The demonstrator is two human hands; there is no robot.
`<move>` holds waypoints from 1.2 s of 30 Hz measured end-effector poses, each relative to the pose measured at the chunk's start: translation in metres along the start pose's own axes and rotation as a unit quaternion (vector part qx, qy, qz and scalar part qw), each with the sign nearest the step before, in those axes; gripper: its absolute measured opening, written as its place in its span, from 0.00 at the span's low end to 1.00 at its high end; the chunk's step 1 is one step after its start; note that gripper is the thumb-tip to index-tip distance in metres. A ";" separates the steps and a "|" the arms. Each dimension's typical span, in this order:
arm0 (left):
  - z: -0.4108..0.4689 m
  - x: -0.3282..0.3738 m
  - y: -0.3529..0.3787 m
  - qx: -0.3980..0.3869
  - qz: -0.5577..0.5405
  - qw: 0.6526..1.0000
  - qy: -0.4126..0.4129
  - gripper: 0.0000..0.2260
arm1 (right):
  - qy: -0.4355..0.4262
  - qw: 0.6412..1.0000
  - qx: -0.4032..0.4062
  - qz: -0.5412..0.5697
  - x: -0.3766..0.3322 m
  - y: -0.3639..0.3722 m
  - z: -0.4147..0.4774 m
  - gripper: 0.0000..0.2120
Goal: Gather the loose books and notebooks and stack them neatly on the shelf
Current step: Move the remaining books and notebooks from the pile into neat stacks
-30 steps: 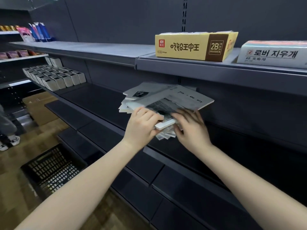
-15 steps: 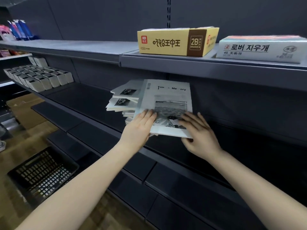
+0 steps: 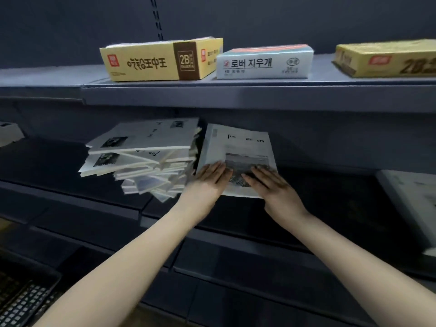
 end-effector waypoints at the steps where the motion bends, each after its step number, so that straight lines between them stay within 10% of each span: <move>1: 0.006 0.009 0.005 -0.005 -0.005 1.000 0.002 0.24 | 0.010 1.000 -0.008 -0.001 0.009 -0.004 -0.008 0.42; 23: 0.128 0.289 0.005 -0.057 -0.217 0.938 0.263 0.32 | 0.311 0.928 -0.087 -0.186 0.128 -0.129 -0.253 0.24; 36: 0.160 0.372 0.027 -0.146 -0.205 0.929 0.271 0.26 | 0.430 0.861 -0.267 -0.046 0.189 -0.139 -0.321 0.39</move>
Point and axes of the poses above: each hand's wrist, its own z-axis towards the middle knuckle, its own y-axis out of the palm, x = y × z, the point moved 2 cm from there along z, towards the middle knuckle, and after that the axes turned 3 degrees about -x, right-handed, at the moved point
